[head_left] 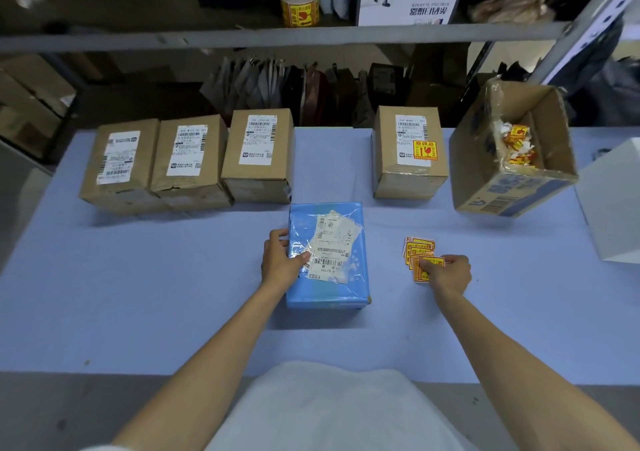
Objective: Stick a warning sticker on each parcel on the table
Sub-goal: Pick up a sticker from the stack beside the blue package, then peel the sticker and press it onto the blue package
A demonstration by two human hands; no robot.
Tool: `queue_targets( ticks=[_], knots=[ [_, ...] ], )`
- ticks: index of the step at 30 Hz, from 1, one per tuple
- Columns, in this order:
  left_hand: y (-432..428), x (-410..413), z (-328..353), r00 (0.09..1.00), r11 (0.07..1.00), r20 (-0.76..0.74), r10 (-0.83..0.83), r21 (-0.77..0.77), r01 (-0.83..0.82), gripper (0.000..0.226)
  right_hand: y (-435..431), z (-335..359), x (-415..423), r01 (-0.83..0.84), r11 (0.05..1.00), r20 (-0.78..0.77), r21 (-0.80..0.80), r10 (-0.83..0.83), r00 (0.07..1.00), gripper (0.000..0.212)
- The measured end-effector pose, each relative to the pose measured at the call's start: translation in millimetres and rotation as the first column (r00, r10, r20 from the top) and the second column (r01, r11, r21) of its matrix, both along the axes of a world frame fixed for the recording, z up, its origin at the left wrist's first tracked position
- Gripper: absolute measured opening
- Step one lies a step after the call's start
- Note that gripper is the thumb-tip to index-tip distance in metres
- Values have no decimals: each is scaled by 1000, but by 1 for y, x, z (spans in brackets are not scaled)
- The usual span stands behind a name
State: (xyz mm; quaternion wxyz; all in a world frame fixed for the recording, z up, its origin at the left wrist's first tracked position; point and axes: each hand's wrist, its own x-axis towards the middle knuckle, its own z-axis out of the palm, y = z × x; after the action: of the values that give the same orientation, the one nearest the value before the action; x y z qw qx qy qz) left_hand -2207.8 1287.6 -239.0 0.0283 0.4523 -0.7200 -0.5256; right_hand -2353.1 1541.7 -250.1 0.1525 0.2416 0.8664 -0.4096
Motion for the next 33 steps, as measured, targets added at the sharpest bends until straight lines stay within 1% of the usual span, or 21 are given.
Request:
queue_targets(
  ticks=[5, 10, 13, 17, 18, 20, 21, 22, 23, 24, 25, 26, 27, 28, 30, 33],
  knots=[
    [-1, 1, 0, 1000, 1000, 0, -4, 2, 4, 55, 0, 4, 2, -35, 999, -63, 29, 37, 997, 32],
    [1, 2, 3, 1000, 1000, -8, 0, 5, 0, 55, 5, 3, 1, -78, 992, -130, 96, 90, 987, 27],
    [2, 3, 3, 1000, 1000, -11, -2, 0, 2, 56, 8, 10, 4, -76, 997, -99, 20, 77, 992, 26],
    [4, 3, 9, 1000, 1000, 2, 0, 11, 0, 57, 5, 23, 9, -48, 998, -133, -33, 43, 990, 31],
    [6, 3, 11, 1000, 999, 21, 3, -32, -2, 57, -2, 29, 11, -29, 998, -129, -61, 21, 991, 30],
    [14, 0, 18, 998, 965, 50, -25, -259, 38, 61, -26, 40, 13, 15, 980, -104, -199, -36, 994, 29],
    [20, -3, 26, 997, 930, 13, -71, -361, 71, 61, -41, 46, 14, 10, 960, -104, -279, -41, 994, 30],
    [25, -8, 32, 990, 911, -44, -135, -398, 107, 58, -57, 51, 15, -11, 936, -107, -351, -28, 994, 28],
    [30, -14, 40, 976, 927, -107, -188, -348, 140, 51, -74, 59, 17, -30, 902, -107, -430, -17, 994, 25],
    [35, -20, 50, 966, 964, -170, -192, -219, 153, 40, -90, 68, 20, -41, 860, -98, -509, -10, 995, 23],
    [38, -26, 60, 963, 987, -220, -157, -50, 150, 31, -103, 74, 25, -48, 819, -83, -572, 1, 997, 22],
    [40, -30, 69, 960, 987, -265, -87, 108, 119, 23, -114, 83, 31, -59, 782, -67, -620, 23, 998, 22],
    [39, -32, 74, 954, 975, -298, -16, 205, 81, 18, -122, 88, 38, -71, 750, -57, -657, 45, 997, 21],
    [36, -32, 77, 947, 973, -321, 9, 221, 66, 12, -127, 94, 44, -85, 724, -54, -684, 67, 996, 21],
    [28, -27, 81, 936, 977, -351, 16, 203, 59, 3, -130, 98, 52, -121, 694, -58, -709, 113, 992, 22],
    [14, -17, 79, 936, 977, -344, 70, 214, 6, 2, -130, 102, 58, -238, 678, -95, -695, 241, 966, 19]
  ],
)
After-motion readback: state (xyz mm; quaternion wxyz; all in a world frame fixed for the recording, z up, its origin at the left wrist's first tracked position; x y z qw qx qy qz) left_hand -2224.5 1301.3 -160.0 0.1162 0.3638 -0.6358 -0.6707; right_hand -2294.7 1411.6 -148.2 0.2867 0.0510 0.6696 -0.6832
